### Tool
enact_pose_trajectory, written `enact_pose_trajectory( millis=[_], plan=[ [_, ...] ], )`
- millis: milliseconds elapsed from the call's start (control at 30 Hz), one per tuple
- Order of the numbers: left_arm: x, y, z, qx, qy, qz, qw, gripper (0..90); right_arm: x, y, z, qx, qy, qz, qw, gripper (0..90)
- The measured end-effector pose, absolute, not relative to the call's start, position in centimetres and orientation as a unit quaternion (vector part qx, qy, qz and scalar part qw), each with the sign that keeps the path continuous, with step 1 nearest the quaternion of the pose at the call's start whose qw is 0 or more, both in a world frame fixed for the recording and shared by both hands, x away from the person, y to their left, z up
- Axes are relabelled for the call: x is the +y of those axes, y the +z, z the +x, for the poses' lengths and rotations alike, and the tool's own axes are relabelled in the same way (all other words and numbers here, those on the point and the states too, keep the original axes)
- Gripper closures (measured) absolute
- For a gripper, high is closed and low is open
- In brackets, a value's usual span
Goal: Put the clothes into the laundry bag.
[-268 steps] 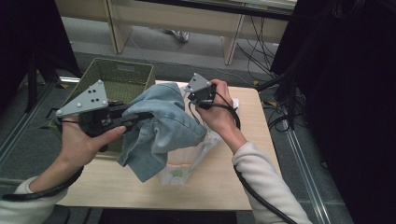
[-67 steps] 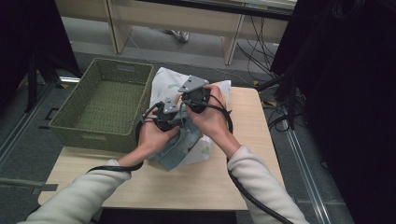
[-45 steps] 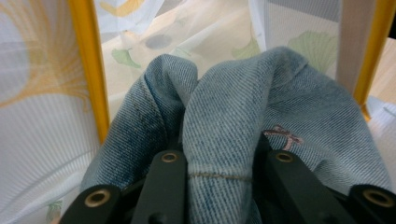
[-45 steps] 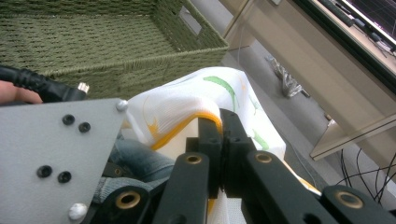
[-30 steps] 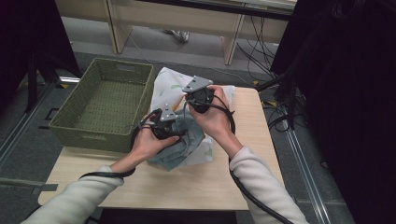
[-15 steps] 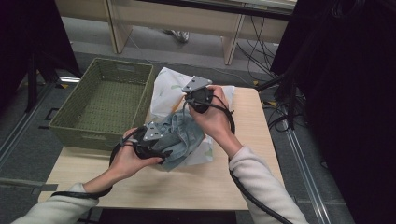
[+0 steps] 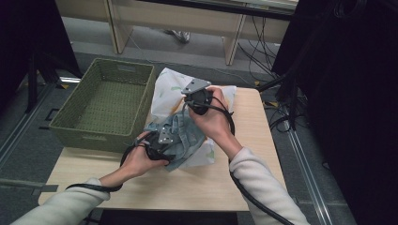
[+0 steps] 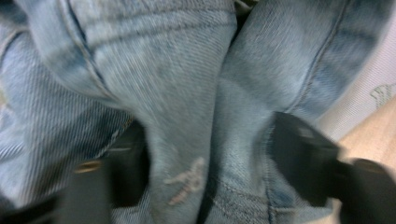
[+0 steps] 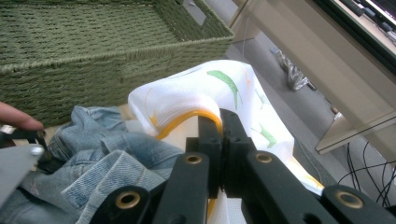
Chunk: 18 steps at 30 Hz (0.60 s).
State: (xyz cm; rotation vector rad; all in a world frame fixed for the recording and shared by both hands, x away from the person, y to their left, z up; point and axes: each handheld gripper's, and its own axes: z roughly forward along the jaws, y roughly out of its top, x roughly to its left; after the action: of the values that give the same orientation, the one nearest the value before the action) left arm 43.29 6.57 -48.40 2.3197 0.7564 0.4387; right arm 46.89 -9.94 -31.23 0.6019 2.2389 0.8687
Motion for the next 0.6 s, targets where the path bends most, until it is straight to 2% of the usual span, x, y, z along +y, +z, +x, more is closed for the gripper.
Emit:
enact_pose_trajectory(
  millis=[167,267,433,600],
  plan=[
    [6.1,-49.1,43.8,0.295,0.149,0.888,0.320,67.4,-9.9,-31.3,46.8,0.855,0.331,0.233,0.325,89.8],
    [5.9,-48.8,43.9,0.297,0.146,0.888,0.319,82.5,-9.9,-31.3,46.8,0.856,0.330,0.233,0.323,89.8],
    [6.3,-47.7,43.8,0.321,0.088,0.865,0.376,85.5,-9.9,-31.6,46.9,0.857,0.328,0.232,0.322,89.8],
    [6.5,-45.1,43.1,0.324,0.094,0.828,0.447,85.6,-9.8,-31.7,46.9,0.858,0.328,0.232,0.320,89.8]
  ],
)
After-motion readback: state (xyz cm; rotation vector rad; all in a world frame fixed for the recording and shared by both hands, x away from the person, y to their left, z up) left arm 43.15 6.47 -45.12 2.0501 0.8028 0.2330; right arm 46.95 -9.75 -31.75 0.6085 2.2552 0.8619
